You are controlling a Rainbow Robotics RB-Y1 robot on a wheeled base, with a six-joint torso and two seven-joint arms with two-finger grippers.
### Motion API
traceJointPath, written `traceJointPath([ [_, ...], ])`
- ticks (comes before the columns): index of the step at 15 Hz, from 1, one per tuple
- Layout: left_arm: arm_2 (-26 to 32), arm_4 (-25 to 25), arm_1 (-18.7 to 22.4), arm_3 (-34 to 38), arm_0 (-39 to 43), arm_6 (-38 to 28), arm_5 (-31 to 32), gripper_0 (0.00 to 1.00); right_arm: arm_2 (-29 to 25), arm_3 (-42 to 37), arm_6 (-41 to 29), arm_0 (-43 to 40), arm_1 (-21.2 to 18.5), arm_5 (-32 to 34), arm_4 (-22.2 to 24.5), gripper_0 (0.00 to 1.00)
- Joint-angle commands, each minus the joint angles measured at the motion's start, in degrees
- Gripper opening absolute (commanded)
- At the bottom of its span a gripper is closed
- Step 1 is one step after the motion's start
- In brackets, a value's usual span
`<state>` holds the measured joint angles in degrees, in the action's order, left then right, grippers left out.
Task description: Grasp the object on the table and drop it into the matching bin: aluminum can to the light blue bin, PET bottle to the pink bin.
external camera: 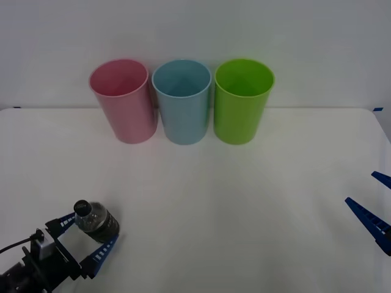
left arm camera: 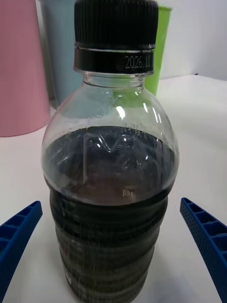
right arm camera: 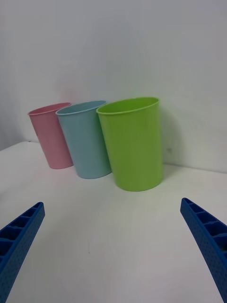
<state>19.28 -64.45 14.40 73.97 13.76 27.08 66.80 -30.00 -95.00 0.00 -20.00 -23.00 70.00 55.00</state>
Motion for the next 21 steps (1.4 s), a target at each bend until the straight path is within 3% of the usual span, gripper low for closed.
traceJointPath([
  [1,-0.12,-0.50,-0.60,-0.76,-1.20,-0.01,-0.45,1.00,0.00,0.00,0.00,0.00,0.00,0.00,0.00,1.00],
  [12,-1.00,-1.11,-0.60,-2.61,-3.22,-0.01,-0.45,1.00,0.00,0.00,0.00,0.00,0.00,0.00,0.00,1.00],
  [13,-0.92,-1.11,-0.60,-2.61,-3.22,0.26,-0.45,0.15,0.00,0.00,0.00,0.00,0.00,0.00,0.00,1.00],
  [14,-0.83,-1.11,-0.60,-2.61,-3.22,0.34,-0.45,0.00,0.00,0.00,0.00,0.00,0.00,0.00,0.00,1.00],
  [21,0.40,-1.11,-0.60,-2.61,-2.78,0.70,0.08,0.00,0.00,0.00,0.00,0.00,0.00,0.00,0.00,1.00],
])
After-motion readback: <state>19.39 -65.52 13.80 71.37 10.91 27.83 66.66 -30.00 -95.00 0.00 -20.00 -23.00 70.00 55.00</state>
